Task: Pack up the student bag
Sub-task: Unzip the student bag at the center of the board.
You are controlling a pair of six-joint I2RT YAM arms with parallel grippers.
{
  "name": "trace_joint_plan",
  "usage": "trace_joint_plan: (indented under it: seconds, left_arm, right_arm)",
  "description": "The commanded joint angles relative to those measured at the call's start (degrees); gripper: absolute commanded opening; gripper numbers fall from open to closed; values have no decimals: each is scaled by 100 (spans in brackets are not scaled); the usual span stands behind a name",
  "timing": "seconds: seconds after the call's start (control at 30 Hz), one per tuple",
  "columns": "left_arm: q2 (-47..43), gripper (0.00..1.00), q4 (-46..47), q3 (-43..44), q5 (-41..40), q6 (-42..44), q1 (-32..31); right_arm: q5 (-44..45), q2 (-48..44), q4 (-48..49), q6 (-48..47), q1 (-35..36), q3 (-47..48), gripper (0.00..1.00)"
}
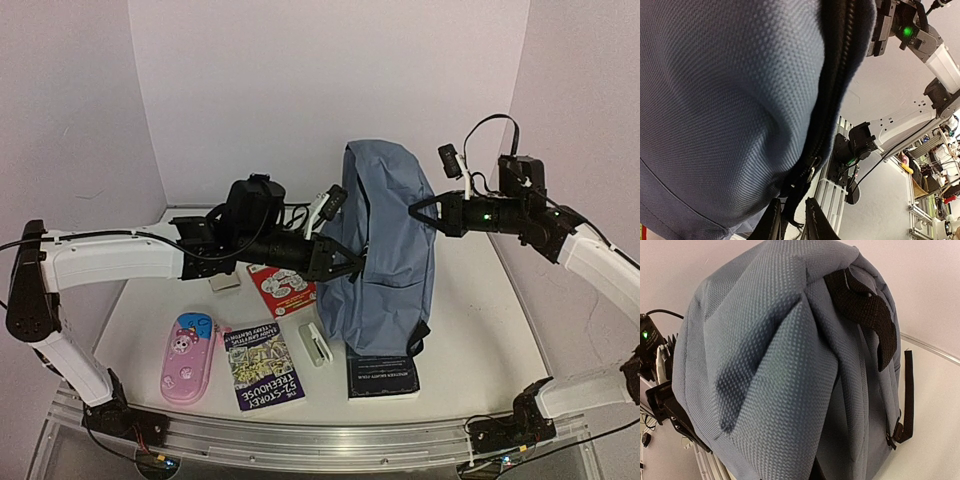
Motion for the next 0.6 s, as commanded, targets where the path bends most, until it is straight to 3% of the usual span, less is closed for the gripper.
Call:
trace_joint_plan:
  seconds: [0.0, 0.17, 0.23, 0.57]
  left_arm:
    - [-181, 15, 315, 211, 133, -2, -22]
    - [-245, 2, 324, 154, 75, 16, -23]
    - [-287, 1, 335, 126, 37, 13, -23]
    - [-524, 12, 206, 20, -138, 88, -26]
  right_arm:
    - [-136, -155, 761, -13, -8, 66, 0]
    - [-129, -175, 758, 0, -3, 55, 0]
    - [-125, -187, 758, 4, -6, 63, 0]
    - [-83, -242, 750, 19, -6, 39, 0]
